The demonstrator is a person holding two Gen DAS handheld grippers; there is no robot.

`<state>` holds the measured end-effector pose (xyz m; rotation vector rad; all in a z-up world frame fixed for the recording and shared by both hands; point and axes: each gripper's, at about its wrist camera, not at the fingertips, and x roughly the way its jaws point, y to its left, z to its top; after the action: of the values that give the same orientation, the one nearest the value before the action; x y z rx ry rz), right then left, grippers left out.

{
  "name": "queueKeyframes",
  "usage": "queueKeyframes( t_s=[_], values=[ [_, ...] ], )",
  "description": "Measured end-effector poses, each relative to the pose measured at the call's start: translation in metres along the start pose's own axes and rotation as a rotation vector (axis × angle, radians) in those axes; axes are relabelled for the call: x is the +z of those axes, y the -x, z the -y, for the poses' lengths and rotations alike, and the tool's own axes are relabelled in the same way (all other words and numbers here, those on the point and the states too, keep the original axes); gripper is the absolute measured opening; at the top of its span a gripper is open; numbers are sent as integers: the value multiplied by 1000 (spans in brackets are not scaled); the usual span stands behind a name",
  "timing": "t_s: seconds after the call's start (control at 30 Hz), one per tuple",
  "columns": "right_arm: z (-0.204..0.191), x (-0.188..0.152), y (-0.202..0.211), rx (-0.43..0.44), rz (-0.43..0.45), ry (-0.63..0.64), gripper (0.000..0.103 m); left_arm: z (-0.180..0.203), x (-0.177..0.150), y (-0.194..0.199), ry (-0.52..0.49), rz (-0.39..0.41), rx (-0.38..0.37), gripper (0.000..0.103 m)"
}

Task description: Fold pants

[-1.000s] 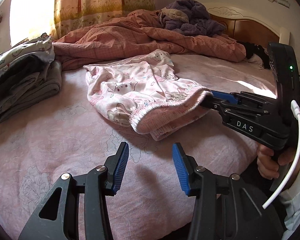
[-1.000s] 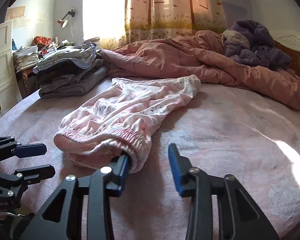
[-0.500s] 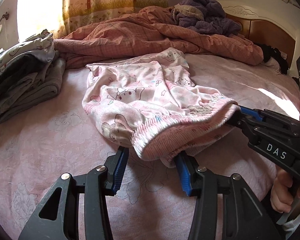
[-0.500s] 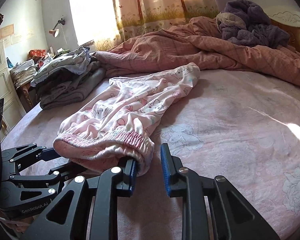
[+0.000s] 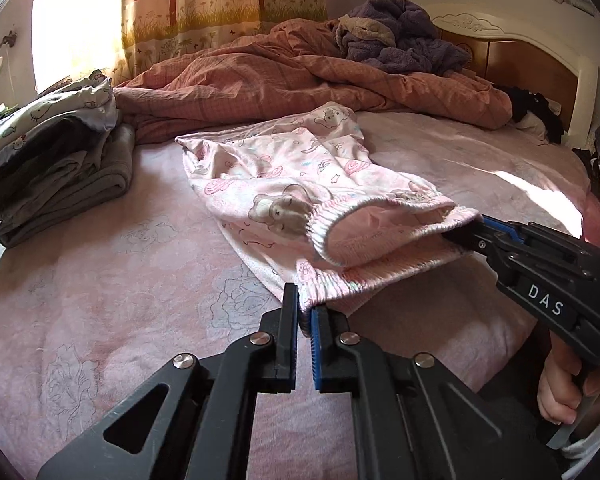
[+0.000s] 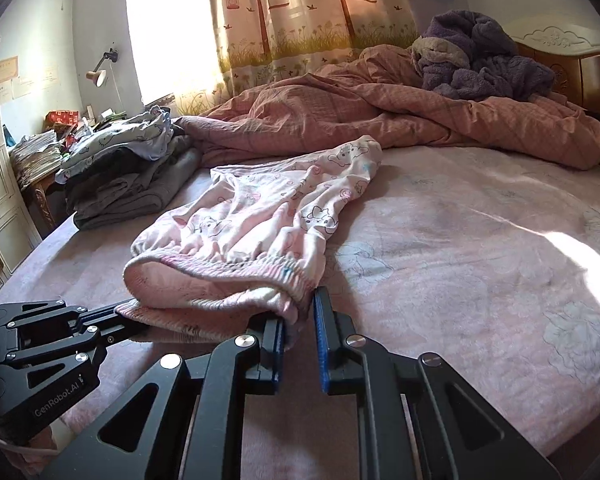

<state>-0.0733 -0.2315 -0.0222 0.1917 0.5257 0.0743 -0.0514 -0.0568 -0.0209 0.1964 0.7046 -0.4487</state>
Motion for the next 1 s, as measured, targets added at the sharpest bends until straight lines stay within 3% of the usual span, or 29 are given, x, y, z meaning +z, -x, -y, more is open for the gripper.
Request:
queueKeyframes(
  t_s=[0.1, 0.2, 0.27, 0.33, 0.57, 0.7, 0.77, 1.0],
  values=[
    [-13, -7, 4, -4, -33, 90, 13, 2, -3, -4, -18, -12, 22, 6],
    [-17, -9, 0, -24, -44, 112, 13, -4, -5, -13, 21, -45, -19, 11],
    [-12, -9, -4, -10, -63, 91, 13, -11, -8, -10, 52, -42, -52, 27],
    [-3, -9, -8, -15, -72, 65, 13, -18, -9, -4, 77, -32, -72, 32],
    [7, -7, -17, 45, -74, 51, 14, -17, -11, 13, 75, -6, -65, 35],
    [1, -1, -28, 65, -94, 66, 24, -10, -4, 17, 68, 23, -69, 45],
    [-1, 2, -31, 58, -93, 73, 24, -7, 0, 18, 67, 38, -72, 53],
    [-1, 1, -33, 58, -90, 87, 24, -6, 8, 11, 84, 68, -35, 54]
  ],
)
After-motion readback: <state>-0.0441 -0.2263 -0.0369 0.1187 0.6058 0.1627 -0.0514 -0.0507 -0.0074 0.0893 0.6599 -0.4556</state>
